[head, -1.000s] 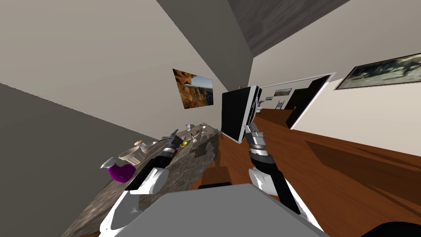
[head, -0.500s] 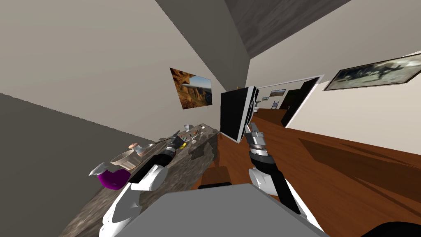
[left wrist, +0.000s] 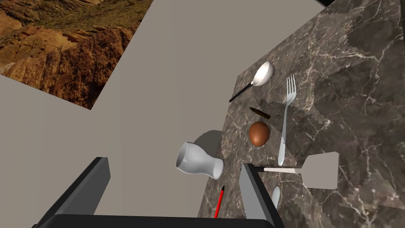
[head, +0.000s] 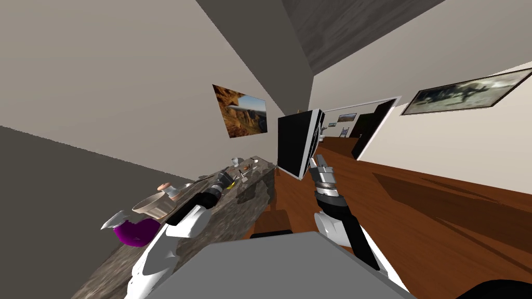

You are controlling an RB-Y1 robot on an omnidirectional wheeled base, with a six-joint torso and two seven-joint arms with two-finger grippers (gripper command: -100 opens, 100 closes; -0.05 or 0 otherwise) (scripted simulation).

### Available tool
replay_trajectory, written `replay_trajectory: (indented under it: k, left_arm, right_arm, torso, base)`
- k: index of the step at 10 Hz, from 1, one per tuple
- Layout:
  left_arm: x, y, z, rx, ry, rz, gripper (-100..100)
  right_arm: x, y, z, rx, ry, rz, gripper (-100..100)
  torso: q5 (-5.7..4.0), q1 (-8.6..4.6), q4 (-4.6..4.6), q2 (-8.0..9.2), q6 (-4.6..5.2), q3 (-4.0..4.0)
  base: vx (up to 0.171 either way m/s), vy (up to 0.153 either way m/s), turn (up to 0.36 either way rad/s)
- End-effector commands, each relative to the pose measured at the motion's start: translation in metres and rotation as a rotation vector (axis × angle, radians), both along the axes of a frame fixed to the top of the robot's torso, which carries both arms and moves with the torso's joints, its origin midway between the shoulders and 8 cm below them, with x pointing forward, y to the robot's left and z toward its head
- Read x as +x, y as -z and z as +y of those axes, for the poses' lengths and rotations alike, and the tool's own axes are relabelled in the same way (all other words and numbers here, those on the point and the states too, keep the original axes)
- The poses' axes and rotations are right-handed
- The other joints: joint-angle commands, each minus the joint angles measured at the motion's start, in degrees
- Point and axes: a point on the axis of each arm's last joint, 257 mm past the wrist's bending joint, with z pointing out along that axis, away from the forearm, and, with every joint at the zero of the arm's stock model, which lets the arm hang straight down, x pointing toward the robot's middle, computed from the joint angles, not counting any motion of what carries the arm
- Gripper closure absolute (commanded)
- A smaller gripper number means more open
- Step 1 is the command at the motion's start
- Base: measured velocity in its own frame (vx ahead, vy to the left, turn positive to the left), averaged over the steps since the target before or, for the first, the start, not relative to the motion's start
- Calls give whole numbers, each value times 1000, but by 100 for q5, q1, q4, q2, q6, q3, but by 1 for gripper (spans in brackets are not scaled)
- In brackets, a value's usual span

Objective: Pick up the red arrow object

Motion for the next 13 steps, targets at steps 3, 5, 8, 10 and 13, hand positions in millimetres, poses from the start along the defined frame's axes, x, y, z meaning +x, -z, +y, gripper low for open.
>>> replay_trajectory:
  k: [3,5,8,10,13]
  left_arm:
    - [2,19,0,-37,13,87,-100]
    - [4,32,0,-74,22,154,-100]
    - [4,47,1,-107,28,231,-100]
    - [5,56,3,-141,32,285,-100]
    - [3,71,5,-169,32,363,-100]
  right_arm:
    - [0,0,0,0,0,0,0]
    - [0,0,0,0,0,0,0]
    - [0,0,0,0,0,0,0]
    - [0,0,0,0,0,0,0]
    - [0,0,0,0,0,0,0]
  torso:
    - [1,4,0,-1,1,-1]
    - [0,5,0,-1,2,0]
    - [1,6,0,0,2,0]
    - [0,1,0,2,-1,1]
    - [1,2,0,2,-1,1]
  base:
    - [9,23,-49]
    - [12,33,-75]
    - [6,29,-47]
    - [5,22,-35]
    - [4,32,-38]
